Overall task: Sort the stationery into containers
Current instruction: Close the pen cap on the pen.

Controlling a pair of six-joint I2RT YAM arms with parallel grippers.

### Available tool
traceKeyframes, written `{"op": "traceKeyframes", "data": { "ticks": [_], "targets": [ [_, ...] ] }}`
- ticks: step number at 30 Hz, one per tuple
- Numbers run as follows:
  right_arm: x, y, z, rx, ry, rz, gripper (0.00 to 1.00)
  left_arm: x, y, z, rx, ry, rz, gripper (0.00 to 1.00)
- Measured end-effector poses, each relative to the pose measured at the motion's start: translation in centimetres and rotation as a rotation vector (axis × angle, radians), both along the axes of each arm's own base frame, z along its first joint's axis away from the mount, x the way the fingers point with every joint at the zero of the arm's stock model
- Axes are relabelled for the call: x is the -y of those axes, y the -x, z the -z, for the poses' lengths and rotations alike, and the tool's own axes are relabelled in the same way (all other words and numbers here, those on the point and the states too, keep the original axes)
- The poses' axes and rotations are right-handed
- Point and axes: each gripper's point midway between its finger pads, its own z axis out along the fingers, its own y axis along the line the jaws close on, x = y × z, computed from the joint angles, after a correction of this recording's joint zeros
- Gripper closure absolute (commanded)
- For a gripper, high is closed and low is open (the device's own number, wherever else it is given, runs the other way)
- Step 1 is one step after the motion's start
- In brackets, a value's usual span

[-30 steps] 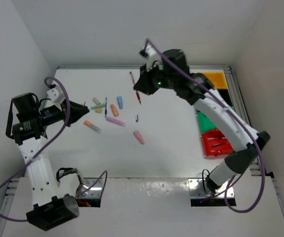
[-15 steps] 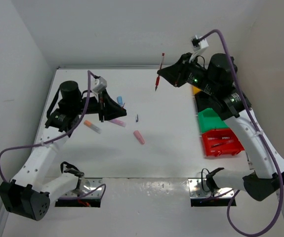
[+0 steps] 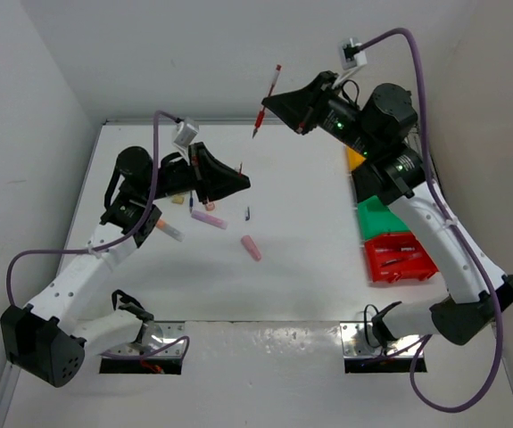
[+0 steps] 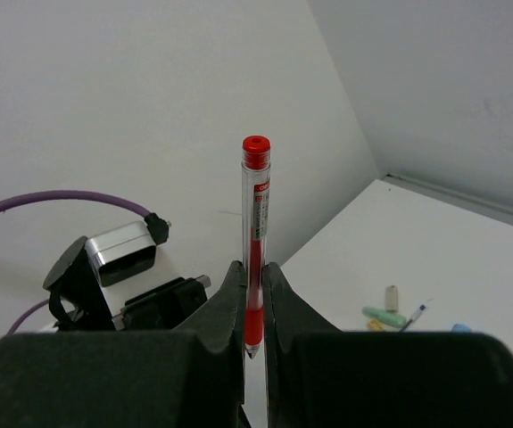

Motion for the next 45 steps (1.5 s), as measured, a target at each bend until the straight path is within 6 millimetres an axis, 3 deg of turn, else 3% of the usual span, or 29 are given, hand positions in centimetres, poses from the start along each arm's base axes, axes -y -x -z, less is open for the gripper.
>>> {"op": "traceKeyframes", "data": {
  "ticks": [7,13,27,38,45],
  "targets": [
    [-3.2,1.1,1.3,-0.032,0.015,-0.093,1.0,0.0,0.4,-1.3,0.015,0.024,-0.005,1.0],
    [-4.6,2.7,1.3,-0.03,0.019,-0.156,1.0,-0.3,0.9,-2.0,0.035,0.034,-0.01,1.0],
    [-4.8,3.0,1.9,-0.047,0.031,-0.176,1.0,-0.4,0.8,-1.3,0.034,0.007,-0.019,1.0],
    [-5.2,3.0,4.7,-0.108,0.065,-0.193,1.0,-0.5,0.7,-0.7,0.033,-0.013,-0.023,1.0],
    [-5.1,3.2,4.8,-0.115,0.063,-0.194,1.0,-0.5,0.7,-0.8,0.036,-0.015,-0.025,1.0]
  ]
}}
